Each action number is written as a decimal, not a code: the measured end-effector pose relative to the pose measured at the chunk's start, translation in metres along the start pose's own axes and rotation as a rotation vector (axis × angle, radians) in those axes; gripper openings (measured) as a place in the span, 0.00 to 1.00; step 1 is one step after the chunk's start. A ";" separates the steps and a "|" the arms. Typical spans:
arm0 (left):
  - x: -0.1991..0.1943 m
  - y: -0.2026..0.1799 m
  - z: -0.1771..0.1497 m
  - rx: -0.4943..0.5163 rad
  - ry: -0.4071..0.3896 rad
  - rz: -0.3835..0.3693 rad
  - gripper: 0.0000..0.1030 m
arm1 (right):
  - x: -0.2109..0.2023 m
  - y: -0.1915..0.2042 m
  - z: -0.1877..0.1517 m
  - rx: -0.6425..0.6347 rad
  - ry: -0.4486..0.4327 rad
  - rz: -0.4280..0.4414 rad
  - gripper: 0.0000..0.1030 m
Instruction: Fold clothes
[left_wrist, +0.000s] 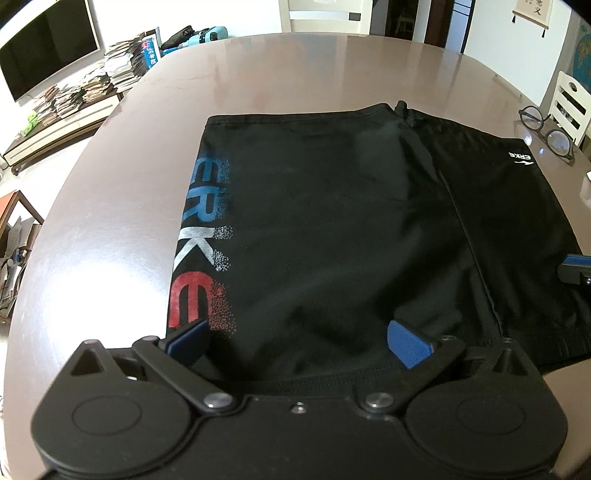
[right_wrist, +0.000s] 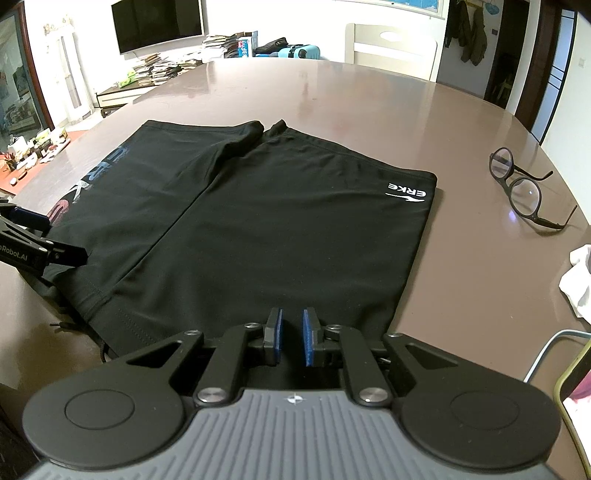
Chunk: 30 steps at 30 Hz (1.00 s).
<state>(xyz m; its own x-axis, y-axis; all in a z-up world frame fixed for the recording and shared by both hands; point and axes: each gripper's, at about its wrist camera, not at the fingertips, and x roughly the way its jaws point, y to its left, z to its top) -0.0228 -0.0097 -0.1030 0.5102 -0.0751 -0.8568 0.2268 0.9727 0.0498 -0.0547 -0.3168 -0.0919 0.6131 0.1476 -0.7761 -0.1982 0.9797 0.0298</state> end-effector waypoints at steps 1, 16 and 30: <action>0.000 0.000 0.000 0.000 0.000 0.000 1.00 | 0.000 0.000 0.000 0.000 0.000 0.000 0.12; 0.001 0.001 0.000 0.003 -0.002 -0.003 1.00 | 0.000 0.002 -0.001 0.005 0.000 -0.005 0.12; 0.001 0.000 0.000 0.003 -0.005 -0.003 1.00 | 0.000 0.002 0.000 0.002 -0.003 -0.005 0.13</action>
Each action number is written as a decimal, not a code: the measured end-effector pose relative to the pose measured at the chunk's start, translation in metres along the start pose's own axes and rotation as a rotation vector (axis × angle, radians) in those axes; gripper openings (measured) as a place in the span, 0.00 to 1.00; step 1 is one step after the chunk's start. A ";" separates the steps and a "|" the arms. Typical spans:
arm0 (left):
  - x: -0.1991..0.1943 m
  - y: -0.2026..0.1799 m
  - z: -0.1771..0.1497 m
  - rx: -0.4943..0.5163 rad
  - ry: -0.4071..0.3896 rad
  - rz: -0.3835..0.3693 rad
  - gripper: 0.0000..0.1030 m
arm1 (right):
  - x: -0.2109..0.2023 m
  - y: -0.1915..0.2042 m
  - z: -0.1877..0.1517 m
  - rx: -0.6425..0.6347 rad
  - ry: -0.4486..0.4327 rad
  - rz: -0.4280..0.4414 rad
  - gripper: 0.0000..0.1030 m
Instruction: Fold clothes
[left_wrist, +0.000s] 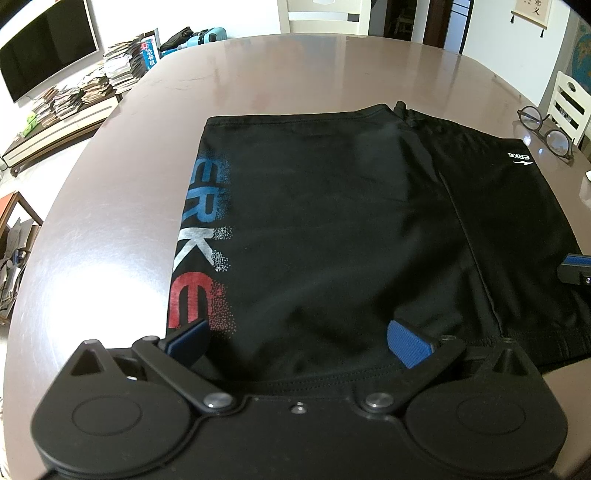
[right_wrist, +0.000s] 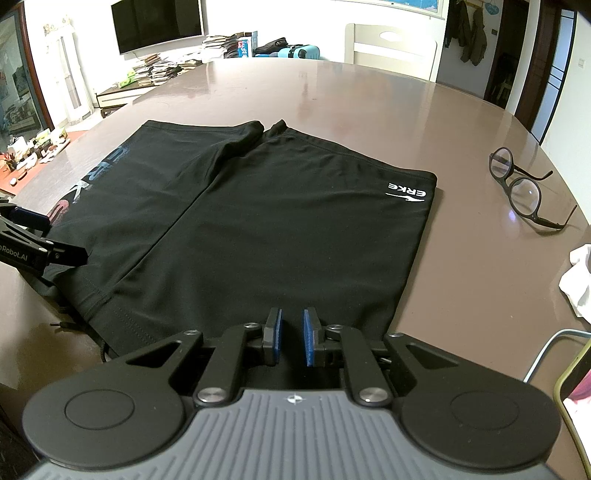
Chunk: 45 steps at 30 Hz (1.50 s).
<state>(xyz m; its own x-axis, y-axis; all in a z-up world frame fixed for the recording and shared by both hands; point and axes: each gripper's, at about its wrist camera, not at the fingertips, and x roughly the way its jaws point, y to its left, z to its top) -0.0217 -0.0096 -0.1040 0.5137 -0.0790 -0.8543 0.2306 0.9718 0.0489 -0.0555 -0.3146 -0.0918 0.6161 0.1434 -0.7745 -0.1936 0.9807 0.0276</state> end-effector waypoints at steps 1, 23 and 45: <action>0.000 0.000 0.000 0.000 0.000 0.000 1.00 | 0.000 0.000 0.000 0.000 0.000 0.000 0.13; 0.000 -0.001 -0.001 0.000 -0.005 0.000 1.00 | 0.000 0.001 0.000 0.001 -0.002 0.000 0.15; 0.000 0.000 -0.002 0.000 -0.011 -0.001 1.00 | 0.001 0.001 0.000 -0.005 -0.004 0.005 0.20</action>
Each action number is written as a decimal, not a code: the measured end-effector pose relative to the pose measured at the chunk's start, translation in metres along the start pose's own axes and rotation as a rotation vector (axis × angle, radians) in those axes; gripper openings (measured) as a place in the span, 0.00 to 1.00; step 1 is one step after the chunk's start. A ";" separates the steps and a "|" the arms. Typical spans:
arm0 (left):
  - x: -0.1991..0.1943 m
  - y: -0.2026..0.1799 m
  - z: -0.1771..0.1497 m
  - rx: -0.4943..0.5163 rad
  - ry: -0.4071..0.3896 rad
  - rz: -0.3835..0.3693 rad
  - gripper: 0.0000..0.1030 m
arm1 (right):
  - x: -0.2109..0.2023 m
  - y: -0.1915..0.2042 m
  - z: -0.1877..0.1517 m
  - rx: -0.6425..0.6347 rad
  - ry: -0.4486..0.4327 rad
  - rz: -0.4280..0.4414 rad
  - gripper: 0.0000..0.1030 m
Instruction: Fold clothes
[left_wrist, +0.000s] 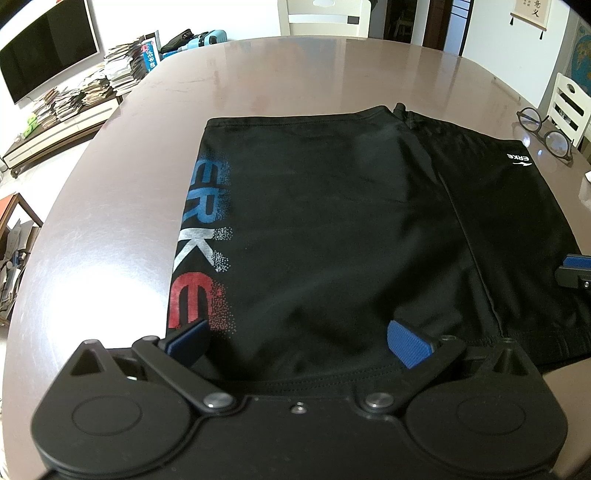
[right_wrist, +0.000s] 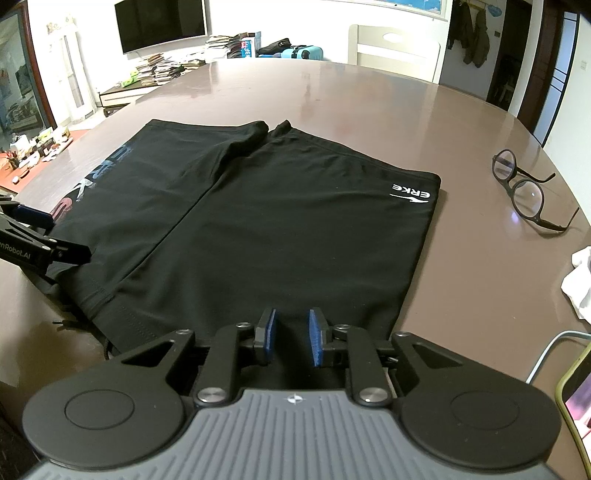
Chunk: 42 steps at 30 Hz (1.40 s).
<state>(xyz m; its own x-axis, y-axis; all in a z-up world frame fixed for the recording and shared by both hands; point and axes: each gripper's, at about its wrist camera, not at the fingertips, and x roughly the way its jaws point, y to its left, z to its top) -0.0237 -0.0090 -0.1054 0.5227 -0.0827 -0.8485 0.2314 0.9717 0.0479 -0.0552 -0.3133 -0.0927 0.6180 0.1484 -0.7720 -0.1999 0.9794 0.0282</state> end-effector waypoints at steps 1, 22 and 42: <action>0.000 0.000 0.000 0.000 0.000 0.000 1.00 | 0.000 0.000 0.000 0.000 0.000 0.000 0.20; -0.001 0.001 0.000 0.001 -0.009 -0.002 1.00 | -0.001 0.001 0.000 -0.001 0.000 -0.004 0.20; 0.000 0.000 0.001 0.001 -0.010 -0.001 1.00 | -0.001 0.002 0.000 -0.002 -0.002 -0.003 0.22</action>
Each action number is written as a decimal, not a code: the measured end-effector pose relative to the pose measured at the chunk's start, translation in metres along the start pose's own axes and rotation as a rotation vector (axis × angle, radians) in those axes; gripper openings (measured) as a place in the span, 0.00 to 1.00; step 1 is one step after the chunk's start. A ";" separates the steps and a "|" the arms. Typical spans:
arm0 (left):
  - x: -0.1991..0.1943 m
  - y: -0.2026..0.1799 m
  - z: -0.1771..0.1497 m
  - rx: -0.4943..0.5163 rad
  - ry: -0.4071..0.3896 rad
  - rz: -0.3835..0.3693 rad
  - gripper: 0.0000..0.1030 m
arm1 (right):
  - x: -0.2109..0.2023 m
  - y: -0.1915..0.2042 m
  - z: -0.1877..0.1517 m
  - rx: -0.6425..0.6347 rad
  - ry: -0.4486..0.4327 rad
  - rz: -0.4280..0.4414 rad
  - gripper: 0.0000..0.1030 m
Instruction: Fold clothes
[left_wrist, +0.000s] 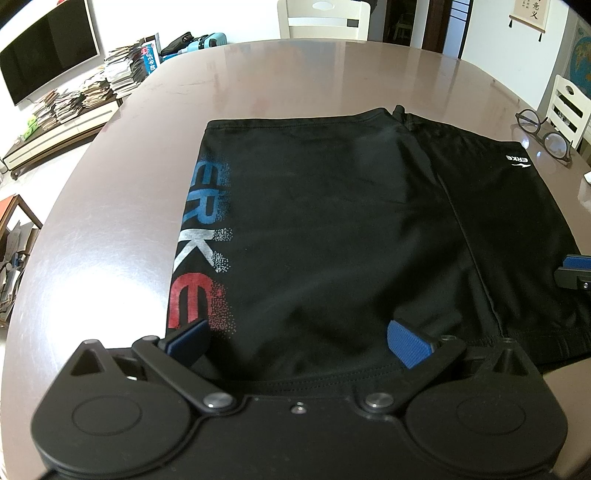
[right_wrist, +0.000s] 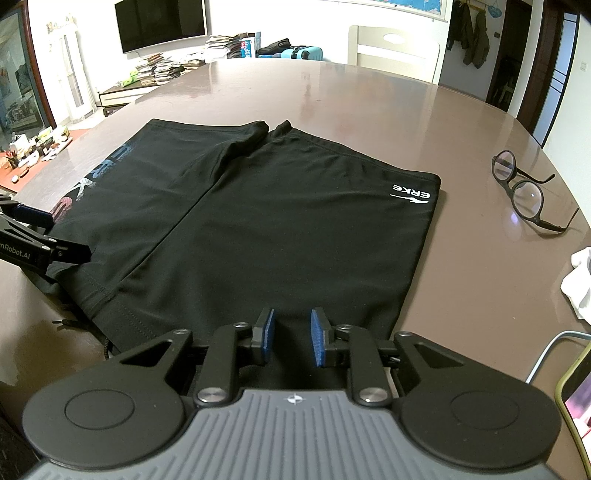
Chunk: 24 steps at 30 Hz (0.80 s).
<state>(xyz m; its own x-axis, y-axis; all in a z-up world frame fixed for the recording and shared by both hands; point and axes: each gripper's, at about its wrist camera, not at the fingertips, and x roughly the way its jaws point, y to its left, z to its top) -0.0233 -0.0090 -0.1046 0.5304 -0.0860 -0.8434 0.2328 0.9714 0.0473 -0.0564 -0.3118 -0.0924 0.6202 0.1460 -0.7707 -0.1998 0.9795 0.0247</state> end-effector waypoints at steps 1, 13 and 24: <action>0.000 0.000 0.000 0.000 0.000 0.000 1.00 | 0.000 0.000 0.000 0.000 0.000 0.000 0.22; 0.000 0.000 0.001 0.000 -0.004 0.000 1.00 | 0.000 0.001 -0.001 -0.008 0.000 0.004 0.28; 0.000 0.000 -0.001 0.002 -0.006 -0.001 1.00 | -0.001 0.002 0.000 -0.005 0.001 0.002 0.28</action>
<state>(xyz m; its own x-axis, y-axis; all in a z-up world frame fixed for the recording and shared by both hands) -0.0243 -0.0089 -0.1053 0.5354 -0.0883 -0.8400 0.2345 0.9710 0.0474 -0.0569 -0.3099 -0.0916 0.6194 0.1477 -0.7710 -0.2050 0.9785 0.0228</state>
